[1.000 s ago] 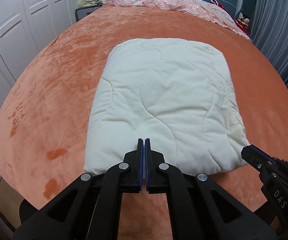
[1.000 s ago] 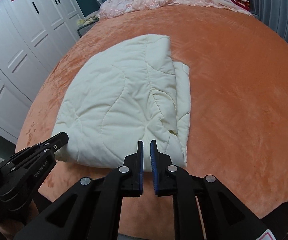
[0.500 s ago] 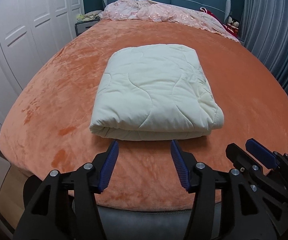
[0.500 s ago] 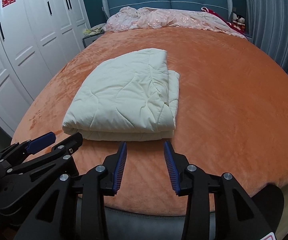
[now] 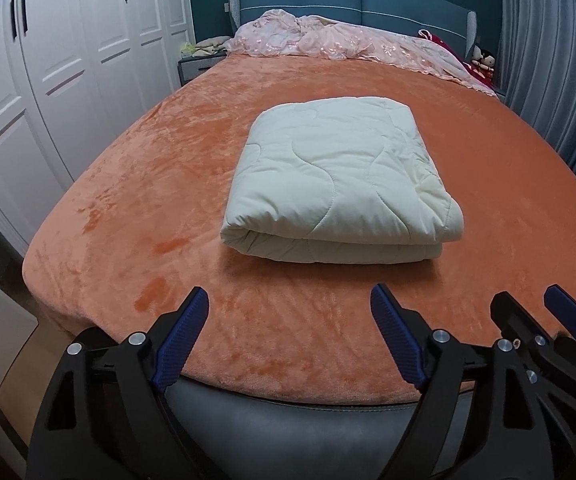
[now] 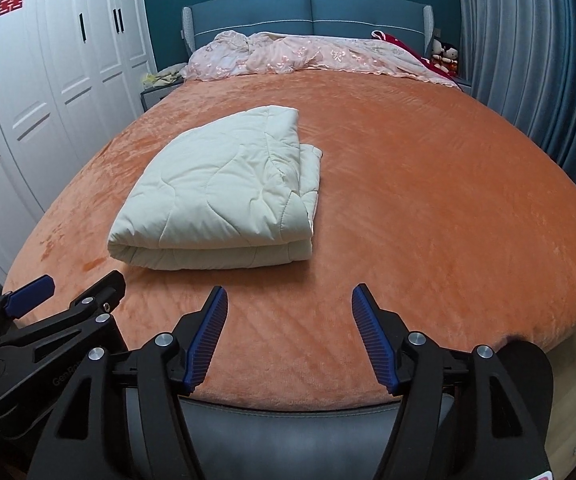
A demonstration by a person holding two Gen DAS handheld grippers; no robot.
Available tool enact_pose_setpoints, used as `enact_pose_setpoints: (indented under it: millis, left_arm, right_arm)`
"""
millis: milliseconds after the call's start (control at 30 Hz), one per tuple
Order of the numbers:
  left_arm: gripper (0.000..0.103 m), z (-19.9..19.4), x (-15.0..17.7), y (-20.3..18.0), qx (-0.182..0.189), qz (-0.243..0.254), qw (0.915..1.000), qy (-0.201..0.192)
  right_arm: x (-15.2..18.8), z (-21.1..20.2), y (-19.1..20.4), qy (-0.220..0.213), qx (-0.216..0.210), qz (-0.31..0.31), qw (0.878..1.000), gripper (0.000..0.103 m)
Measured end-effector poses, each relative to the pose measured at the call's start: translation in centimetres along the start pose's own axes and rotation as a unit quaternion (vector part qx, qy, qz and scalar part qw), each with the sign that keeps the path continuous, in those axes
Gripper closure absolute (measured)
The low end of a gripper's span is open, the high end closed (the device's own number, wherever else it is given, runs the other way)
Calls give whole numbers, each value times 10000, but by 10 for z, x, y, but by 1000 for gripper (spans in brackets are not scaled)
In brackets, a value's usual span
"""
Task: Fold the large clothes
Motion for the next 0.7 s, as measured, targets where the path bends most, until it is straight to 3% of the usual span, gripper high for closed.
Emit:
enact_pose_setpoints:
  millis: [167,400,700]
  left_arm:
    - [16,-4,9,9,-222,-85,9997,-109]
    - [16,-4,23,21,-246,-421,9988,-109]
    - [16,-1,30,24,-270,-452,9985,-116]
  right_arm:
    - [8,-5,2,-165,103,43,9998,38]
    - [16,-12,11,-370,52,-40,9993,35]
    - [25,-11,15,-296,30,37,9995,35]
Point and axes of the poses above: each gripper's, at about its wrist camera, not at the fingertips, and z roughly the way its jaws point, y to its left, x to its underside, the point moved 10 cm from there along z, roughly the way its jaws point, and after that the axes turned 6 degrees about -y, right-handed, at the moved point
